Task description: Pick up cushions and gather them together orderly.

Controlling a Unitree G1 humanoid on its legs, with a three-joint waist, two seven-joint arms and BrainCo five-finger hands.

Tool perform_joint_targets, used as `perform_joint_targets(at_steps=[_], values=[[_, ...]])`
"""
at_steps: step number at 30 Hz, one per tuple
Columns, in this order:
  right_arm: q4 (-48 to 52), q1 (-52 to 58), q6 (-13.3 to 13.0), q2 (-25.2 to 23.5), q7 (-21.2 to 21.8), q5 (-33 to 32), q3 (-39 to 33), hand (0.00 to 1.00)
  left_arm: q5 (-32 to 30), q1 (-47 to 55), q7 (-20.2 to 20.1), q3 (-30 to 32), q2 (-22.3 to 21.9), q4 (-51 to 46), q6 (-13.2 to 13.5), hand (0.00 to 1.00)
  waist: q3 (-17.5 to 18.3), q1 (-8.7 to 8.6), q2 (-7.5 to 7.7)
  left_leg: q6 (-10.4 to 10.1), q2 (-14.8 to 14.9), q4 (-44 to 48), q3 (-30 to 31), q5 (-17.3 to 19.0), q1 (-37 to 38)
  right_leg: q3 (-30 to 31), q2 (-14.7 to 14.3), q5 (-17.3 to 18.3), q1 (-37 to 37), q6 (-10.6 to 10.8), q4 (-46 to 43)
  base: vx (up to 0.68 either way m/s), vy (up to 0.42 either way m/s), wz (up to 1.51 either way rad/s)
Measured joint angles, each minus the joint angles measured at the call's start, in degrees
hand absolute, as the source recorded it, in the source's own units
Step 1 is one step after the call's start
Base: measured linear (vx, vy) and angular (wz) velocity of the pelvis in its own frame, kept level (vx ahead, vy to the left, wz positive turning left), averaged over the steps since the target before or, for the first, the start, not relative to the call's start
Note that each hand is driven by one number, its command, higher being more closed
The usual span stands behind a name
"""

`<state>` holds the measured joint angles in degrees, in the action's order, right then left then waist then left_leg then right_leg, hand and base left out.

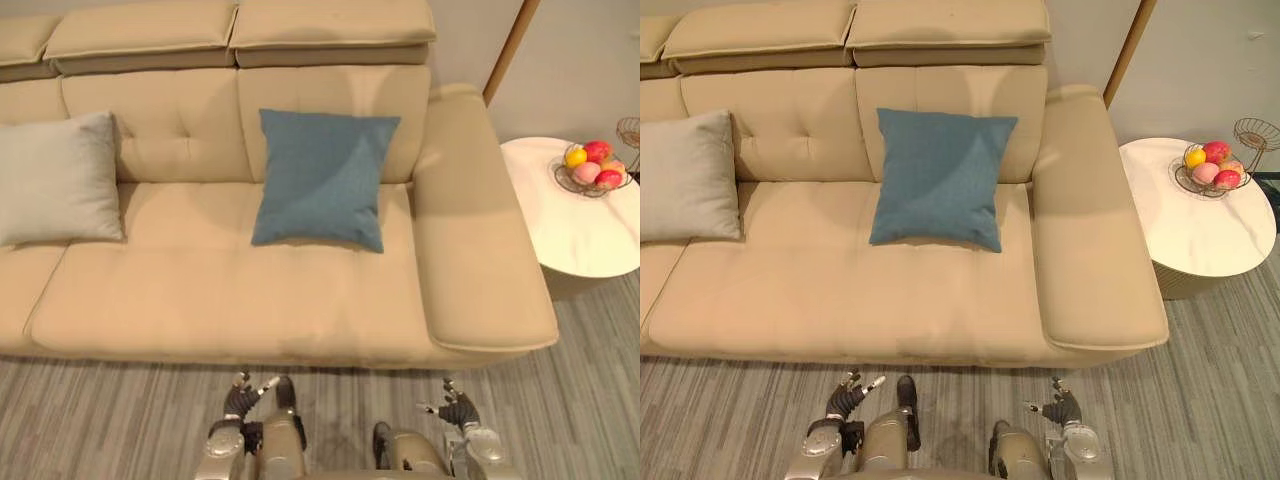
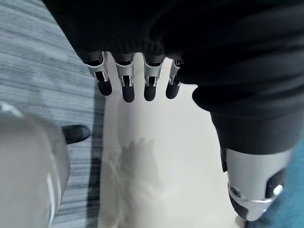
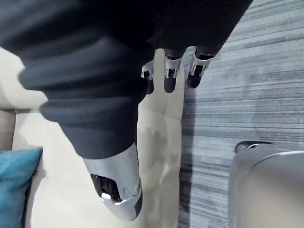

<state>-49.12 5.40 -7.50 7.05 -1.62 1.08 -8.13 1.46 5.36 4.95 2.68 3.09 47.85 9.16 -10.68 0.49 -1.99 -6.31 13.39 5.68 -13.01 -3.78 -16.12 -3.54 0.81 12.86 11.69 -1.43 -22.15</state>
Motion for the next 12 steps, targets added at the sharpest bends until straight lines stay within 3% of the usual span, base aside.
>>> perform_joint_targets(at_steps=[2,4,6,8,10,12], values=[[0.01,0.48,0.03,0.13,-0.92,-0.94,-0.73,0.00,-0.02,0.29,0.01,0.01,-0.01,-0.08,0.00,0.00,0.21,-0.11,1.14,0.00,-1.76,6.77,-0.68,0.36,-0.11,-0.83,1.58,-1.31,1.60,-1.03,0.63,-0.21,-0.103,0.34],[0.02,0.67,0.07,0.64,-0.91,-1.15,-2.14,0.00,-0.01,0.27,0.02,0.23,0.23,-0.58,0.03,0.00,0.44,-0.25,0.64,1.63,-2.60,13.26,-1.42,5.92,2.12,-1.31,1.95,-4.53,2.39,-0.36,3.85,-0.16,-0.008,0.20],[-0.01,0.67,0.08,0.71,-0.87,-1.14,-2.65,0.00,-0.01,0.27,0.00,0.23,0.44,-0.56,0.03,0.00,0.77,-0.13,0.11,1.50,-3.43,10.59,-1.32,8.07,5.69,-1.33,1.82,-6.48,2.38,0.49,5.84,-0.13,0.052,0.03],[-0.13,0.72,0.11,0.54,-0.83,-1.09,-2.75,0.00,-0.06,0.23,-0.01,0.21,0.50,-0.52,0.02,0.00,1.02,-0.23,-0.42,1.02,-4.04,1.84,-1.32,8.20,10.07,-1.46,1.04,-8.12,1.74,1.86,8.03,-0.08,0.079,0.01],[-0.19,1.17,0.12,-0.25,-0.76,-1.10,-2.99,0.00,-0.07,0.21,-0.01,0.17,1.39,-0.51,0.03,0.00,1.33,-0.54,0.58,1.39,-5.14,-1.42,-1.35,6.68,11.48,-1.48,1.72,-11.45,-0.79,2.92,12.85,-0.09,0.150,0.05],[-0.25,1.30,0.12,-0.13,-0.81,-1.09,-3.47,0.00,-0.07,0.38,0.01,0.18,1.96,-0.48,0.03,0.00,1.47,-0.86,0.61,1.55,-5.94,-2.54,-1.37,6.55,12.23,-1.39,2.28,-13.16,-2.44,3.44,15.57,-0.03,0.098,0.01]])
